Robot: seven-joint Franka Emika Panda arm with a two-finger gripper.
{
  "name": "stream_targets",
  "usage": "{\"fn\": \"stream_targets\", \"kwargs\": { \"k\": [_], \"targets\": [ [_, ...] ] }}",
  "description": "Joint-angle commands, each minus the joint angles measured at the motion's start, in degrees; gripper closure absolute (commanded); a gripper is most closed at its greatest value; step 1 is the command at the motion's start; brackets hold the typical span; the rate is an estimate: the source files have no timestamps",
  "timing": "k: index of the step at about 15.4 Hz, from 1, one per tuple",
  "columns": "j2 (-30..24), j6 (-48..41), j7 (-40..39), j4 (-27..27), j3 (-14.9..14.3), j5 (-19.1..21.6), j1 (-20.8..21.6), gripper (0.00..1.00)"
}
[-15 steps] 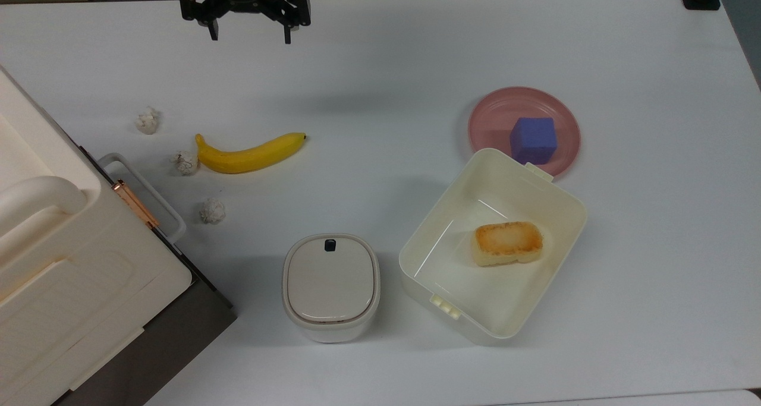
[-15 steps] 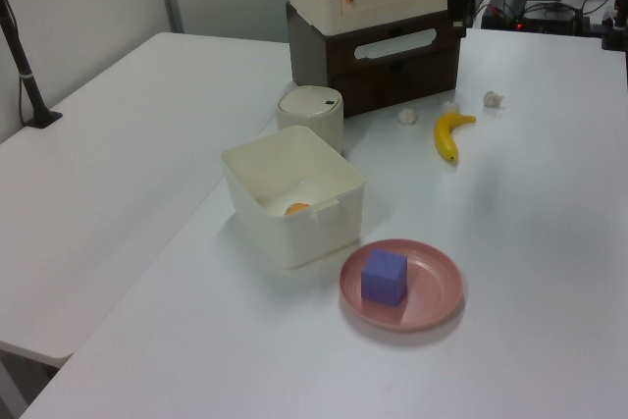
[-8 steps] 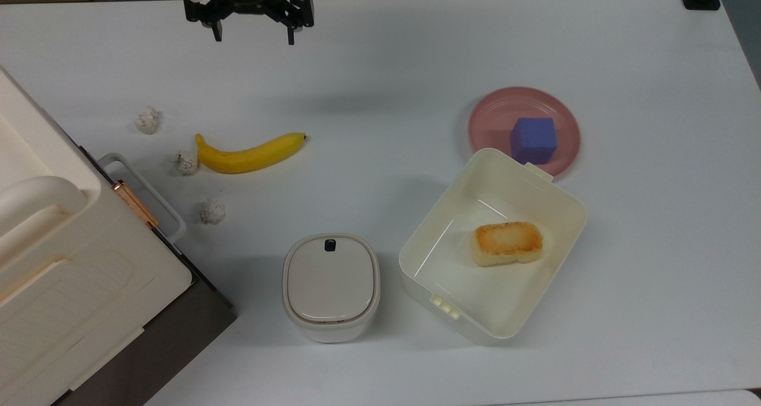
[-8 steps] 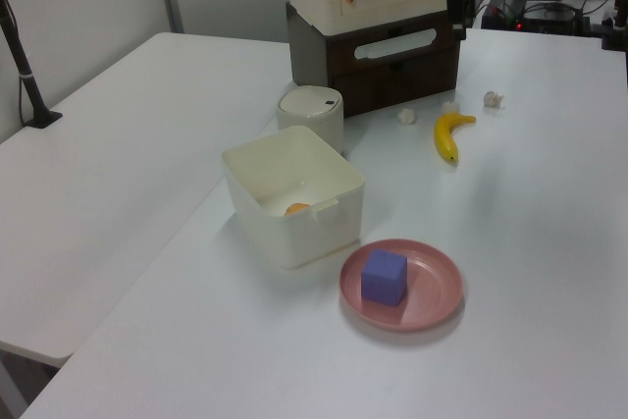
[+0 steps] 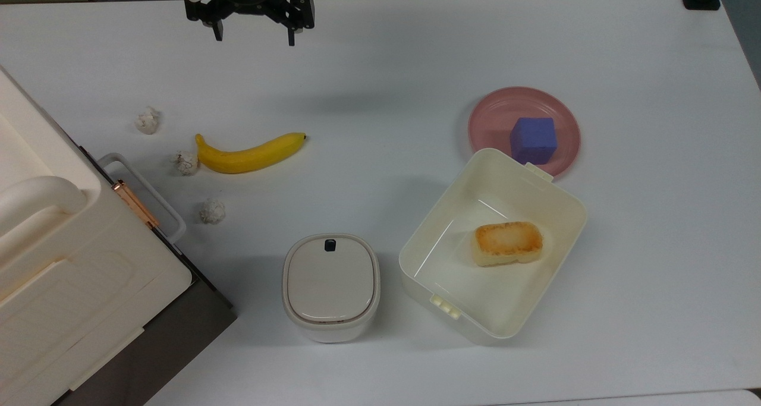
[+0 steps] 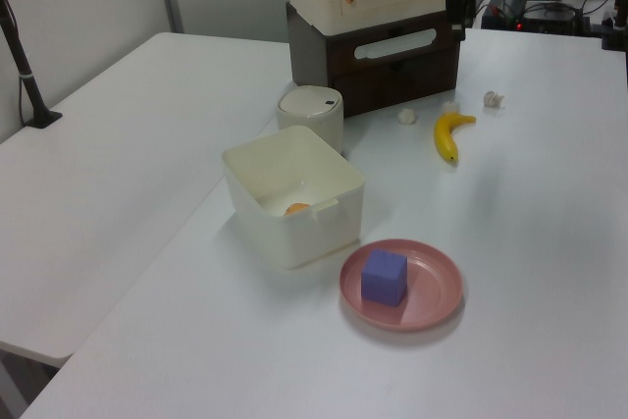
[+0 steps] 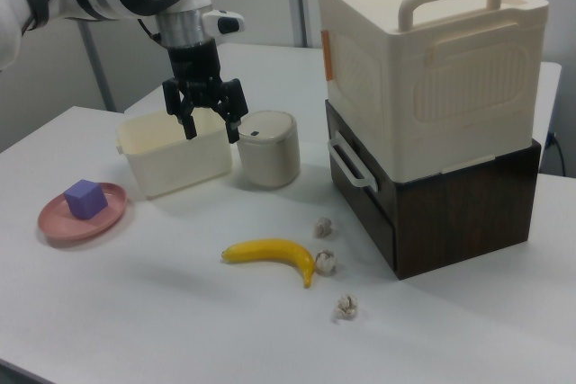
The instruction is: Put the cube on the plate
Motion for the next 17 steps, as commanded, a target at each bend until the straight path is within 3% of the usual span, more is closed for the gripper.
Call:
{"fn": "stream_targets", "kwargs": {
  "k": [1, 9, 17],
  "targets": [
    [-0.9, -0.3, 1.3, -1.1, -0.1, 0.9, 0.6, 0.0],
    [-0.5, -0.4, 1.3, -1.9, -0.1, 0.9, 1.7, 0.0],
    [-0.5, 0.5, 2.7, -1.3, -0.8, 4.2, 1.1, 0.0]
  ]
}}
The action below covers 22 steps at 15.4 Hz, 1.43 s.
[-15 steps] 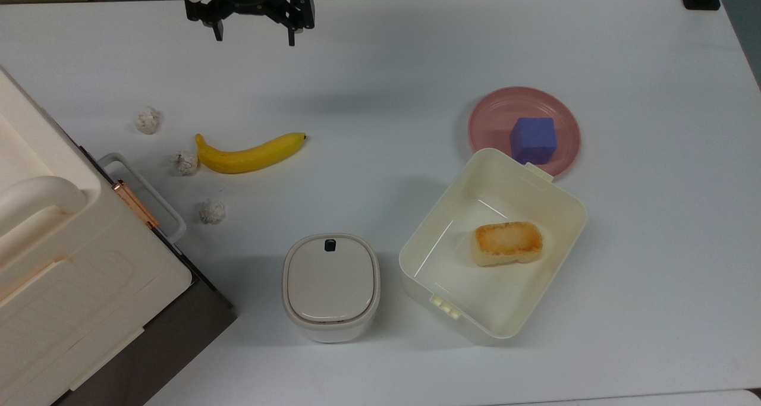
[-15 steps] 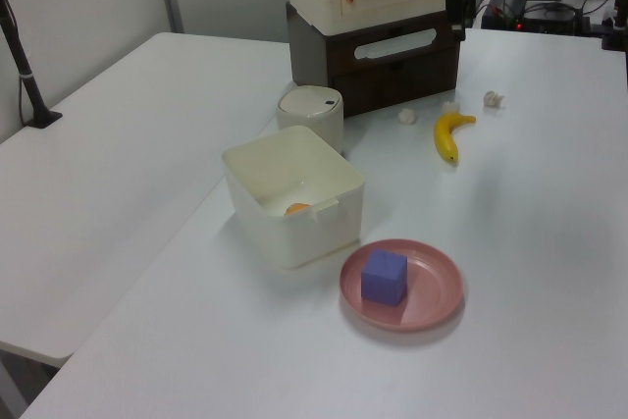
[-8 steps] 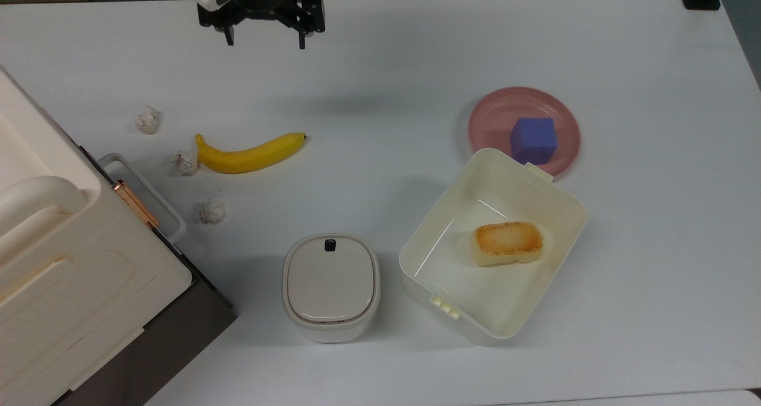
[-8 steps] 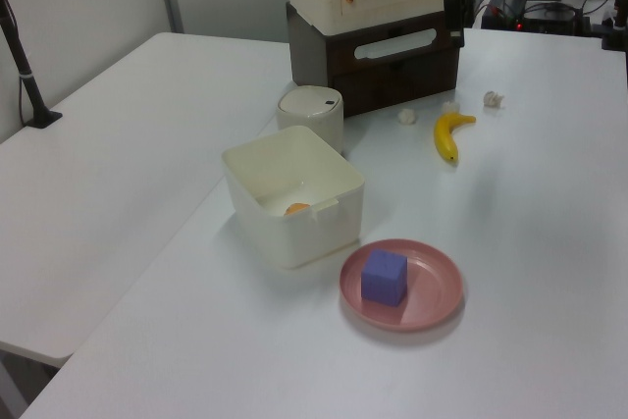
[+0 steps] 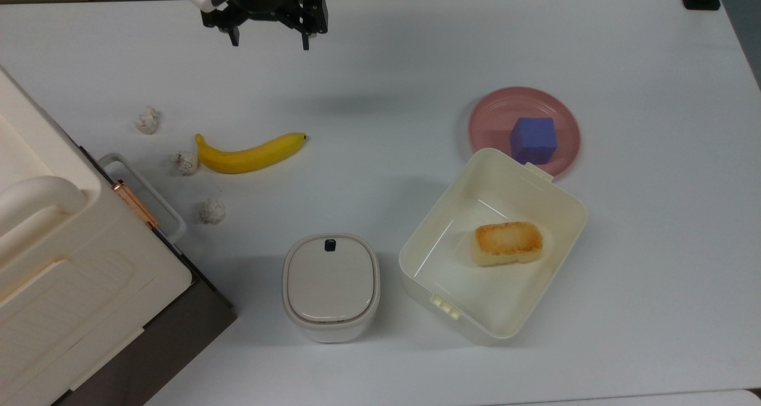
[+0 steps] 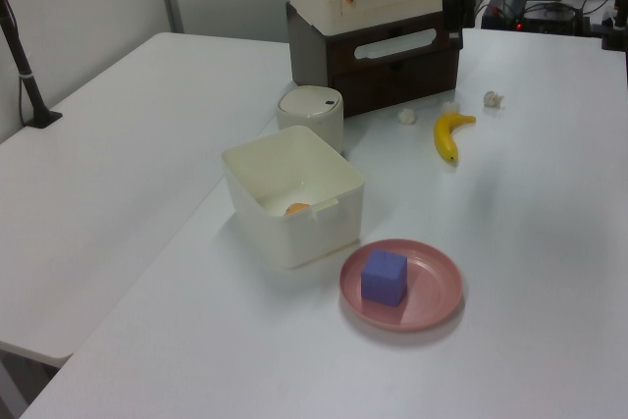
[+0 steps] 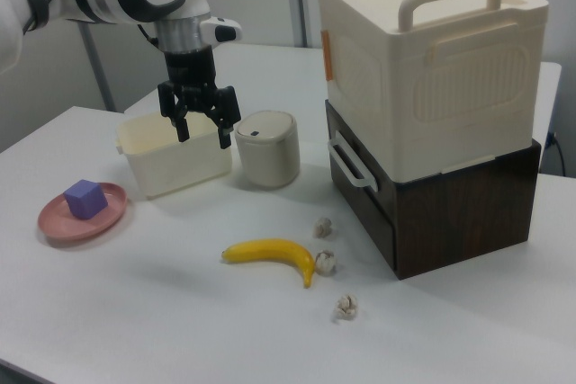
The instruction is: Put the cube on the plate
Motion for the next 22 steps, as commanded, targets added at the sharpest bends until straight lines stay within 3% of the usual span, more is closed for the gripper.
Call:
{"fn": "stream_targets", "kwargs": {
  "k": [1, 18, 22],
  "targets": [
    [-0.8, 0.9, 1.2, -0.4, -0.4, 1.2, 0.2, 0.0],
    [0.1, 2.4, 0.7, -0.1, -0.3, 1.8, 0.1, 0.0],
    [-0.3, 1.5, 1.2, -0.2, 0.7, 2.2, 5.7, 0.0]
  ]
}}
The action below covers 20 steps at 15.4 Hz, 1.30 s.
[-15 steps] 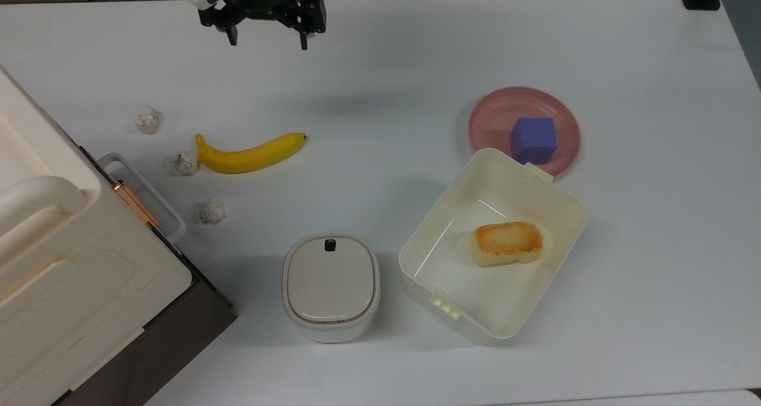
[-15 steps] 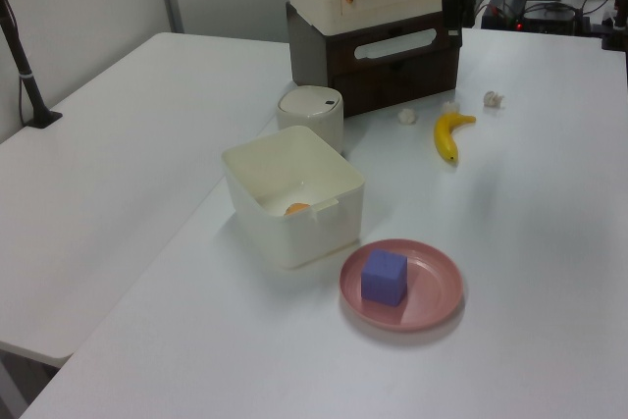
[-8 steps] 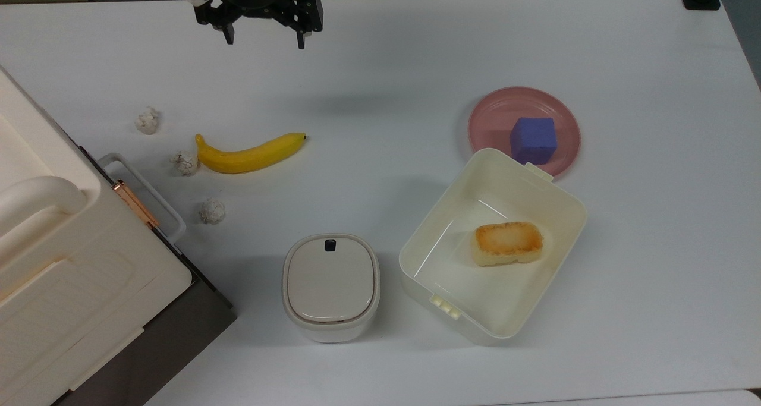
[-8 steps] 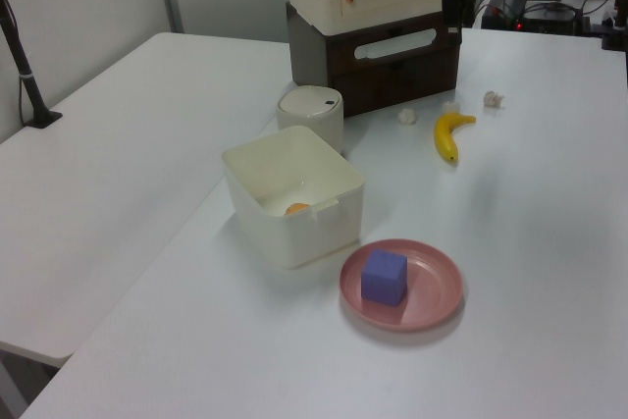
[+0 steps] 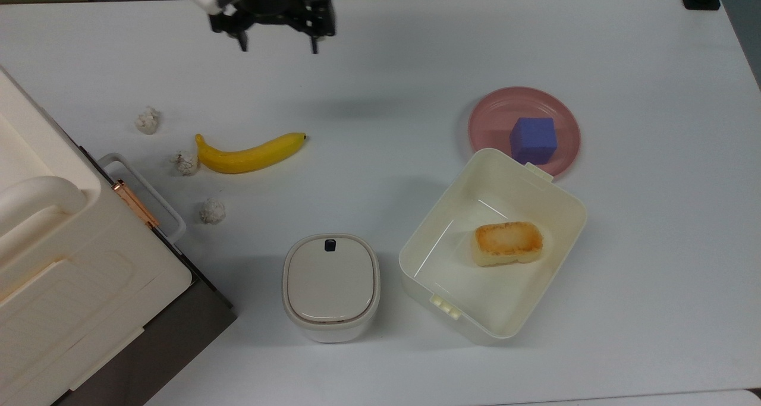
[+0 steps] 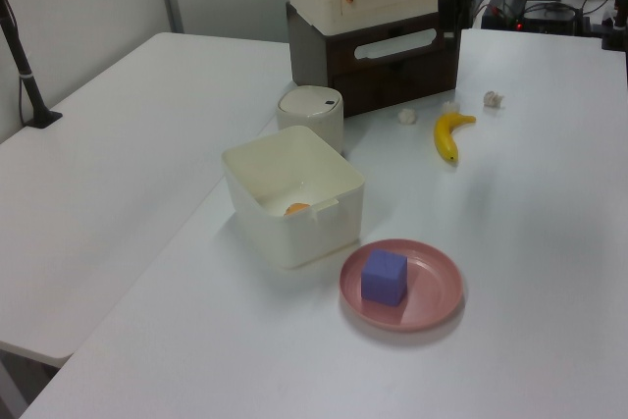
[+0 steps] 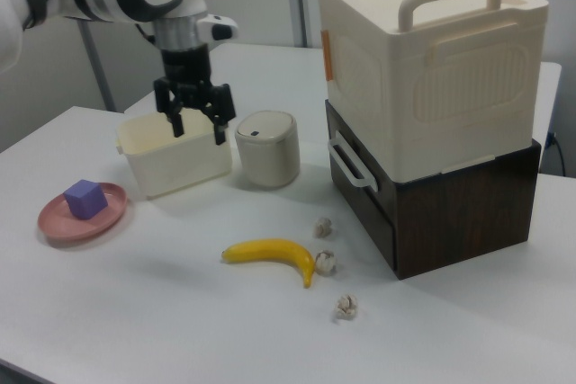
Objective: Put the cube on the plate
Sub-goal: 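Move the gripper over the purple cube on the pink plate and lower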
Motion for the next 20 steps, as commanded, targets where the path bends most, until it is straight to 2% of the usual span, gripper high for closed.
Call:
{"fn": "stream_targets", "kwargs": {
  "k": [1, 5, 6, 8, 10, 15, 18, 20],
  "targets": [
    [-0.9, 0.7, 1.3, -0.9, 0.1, 0.6, 6.7, 0.0],
    [-0.2, 1.8, 5.7, -1.6, 0.2, 1.3, 15.1, 0.0],
    [0.3, 4.3, 8.3, -2.2, 0.2, 3.3, 18.5, 0.0],
    [1.4, 7.4, 12.8, -2.6, 0.2, 6.2, 21.5, 0.0],
    [4.0, 9.8, 15.5, -2.8, 0.2, 6.6, 24.8, 0.0],
    [13.4, 19.5, 21.8, -3.0, 0.1, 5.9, 31.2, 0.0],
    [16.1, 23.3, 23.5, -2.8, 0.1, 5.3, 32.8, 0.0],
    [17.4, 26.1, 26.4, -2.8, 0.0, 3.3, 33.7, 0.0]
  ]
}}
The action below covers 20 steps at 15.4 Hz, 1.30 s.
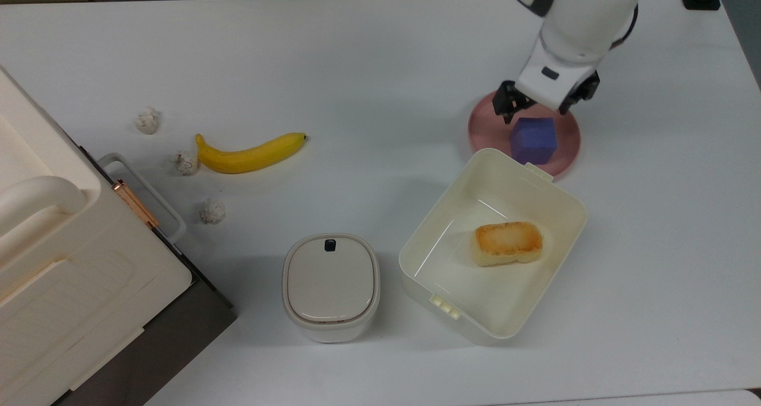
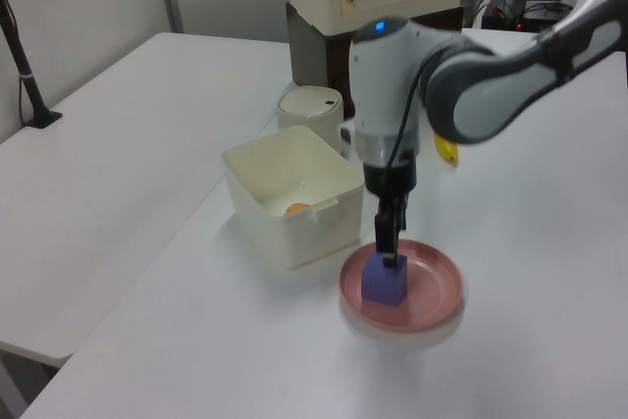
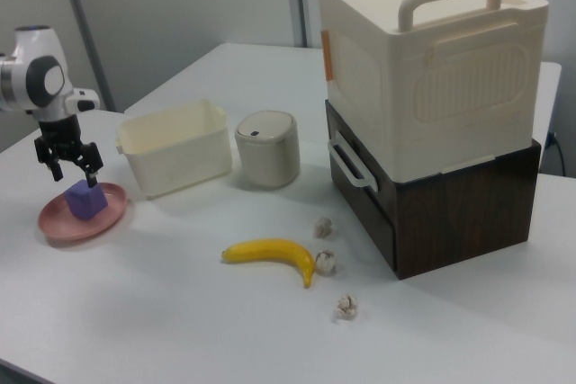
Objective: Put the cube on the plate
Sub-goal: 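Move the gripper over the purple cube on the pink plate and lower, then close the gripper on the purple cube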
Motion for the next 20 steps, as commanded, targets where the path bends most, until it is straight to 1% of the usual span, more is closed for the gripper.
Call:
{"fn": "stream_targets", "kwargs": {
  "k": [1, 3, 5, 7, 8, 9, 10, 11, 12, 13, 15, 16, 18, 20],
  "targets": [
    [1.5, 3.8, 4.9, 0.4, -1.1, -2.5, 1.9, 0.0],
    [2.7, 4.1, 5.3, 0.5, -1.1, -2.7, 3.0, 0.0],
    [3.2, 4.4, 5.3, 0.5, -1.1, -2.7, 2.9, 0.01],
    [3.3, 4.4, 5.2, 0.5, -1.1, -2.8, 2.9, 0.11],
    [3.3, 4.4, 5.2, 0.5, -1.3, -2.9, 2.8, 0.19],
    [3.3, 4.3, 5.1, 0.5, -1.4, -3.2, 2.8, 0.39],
    [3.3, 4.2, 5.0, 0.5, -1.6, -3.7, 2.7, 0.66],
    [3.2, 4.1, 5.0, 0.6, -1.6, -4.0, 2.6, 0.86],
    [2.9, 3.6, 5.0, 0.7, -1.6, -4.0, 2.6, 0.97],
    [2.1, 2.9, 4.9, 0.7, -1.8, -4.1, 2.6, 1.0],
    [-0.6, -1.4, 2.9, 0.7, -1.8, -4.2, 2.0, 1.0],
    [-2.3, -4.5, 0.2, 0.7, -1.8, -4.2, 1.3, 1.0],
    [-4.5, -11.0, -5.0, 0.7, -1.8, -4.1, -1.7, 1.0],
    [-5.4, -14.8, -10.0, 0.5, -1.8, -4.2, -4.9, 1.0]
  ]
}}
